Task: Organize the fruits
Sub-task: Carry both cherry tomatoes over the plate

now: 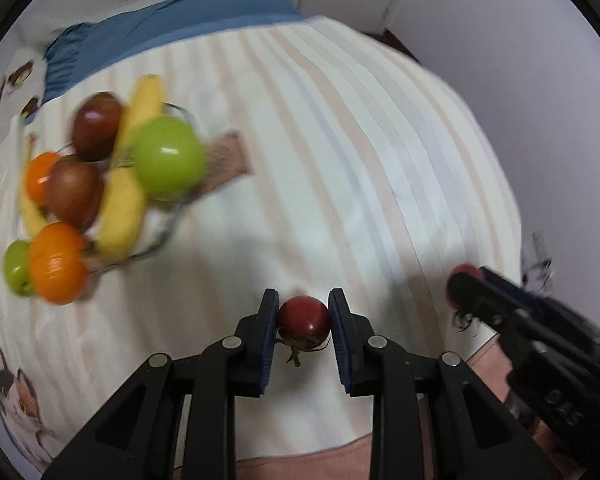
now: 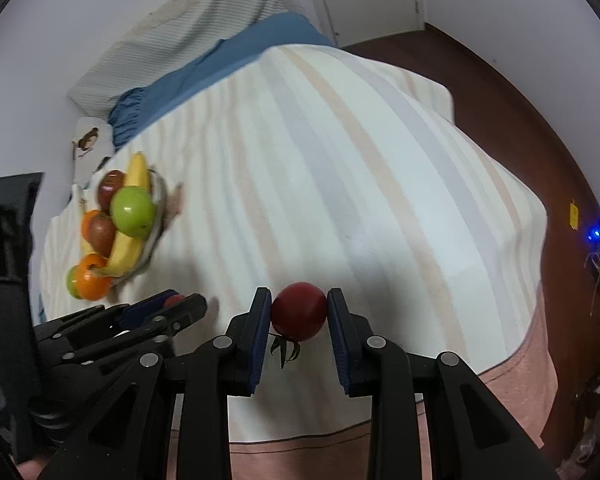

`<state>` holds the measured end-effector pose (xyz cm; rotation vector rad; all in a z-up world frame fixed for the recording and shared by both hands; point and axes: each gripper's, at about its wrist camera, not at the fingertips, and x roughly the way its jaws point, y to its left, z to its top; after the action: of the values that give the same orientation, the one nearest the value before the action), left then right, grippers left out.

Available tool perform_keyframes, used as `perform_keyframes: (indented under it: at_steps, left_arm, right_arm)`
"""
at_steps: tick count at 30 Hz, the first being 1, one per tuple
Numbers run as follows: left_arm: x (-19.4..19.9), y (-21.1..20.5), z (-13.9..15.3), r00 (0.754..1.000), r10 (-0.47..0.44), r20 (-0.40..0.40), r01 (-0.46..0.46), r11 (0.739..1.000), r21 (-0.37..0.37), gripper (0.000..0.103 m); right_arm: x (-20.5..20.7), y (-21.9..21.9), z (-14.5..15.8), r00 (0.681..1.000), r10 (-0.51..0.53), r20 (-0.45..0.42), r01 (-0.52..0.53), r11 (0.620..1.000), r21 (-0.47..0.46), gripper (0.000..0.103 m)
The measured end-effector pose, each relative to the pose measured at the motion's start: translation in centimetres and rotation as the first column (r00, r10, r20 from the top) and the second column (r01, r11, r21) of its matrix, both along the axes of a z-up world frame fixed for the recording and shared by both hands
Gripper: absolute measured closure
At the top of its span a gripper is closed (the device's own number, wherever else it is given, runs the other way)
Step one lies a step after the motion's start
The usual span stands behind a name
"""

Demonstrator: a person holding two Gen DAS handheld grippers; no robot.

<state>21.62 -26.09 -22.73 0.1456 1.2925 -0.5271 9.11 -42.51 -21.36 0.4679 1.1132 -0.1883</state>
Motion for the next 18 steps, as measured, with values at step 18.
perform_keyframes:
  at_steps: [18]
  left_arm:
    - [8.6,23.8,5.4,0.931,0.363,0.047,-0.36,0.931,-0.06,0.08]
  right_arm:
    - [10.7,17.8,1.3,0.937,0.335,0.099,-0.342,0.937,0.075,0.072]
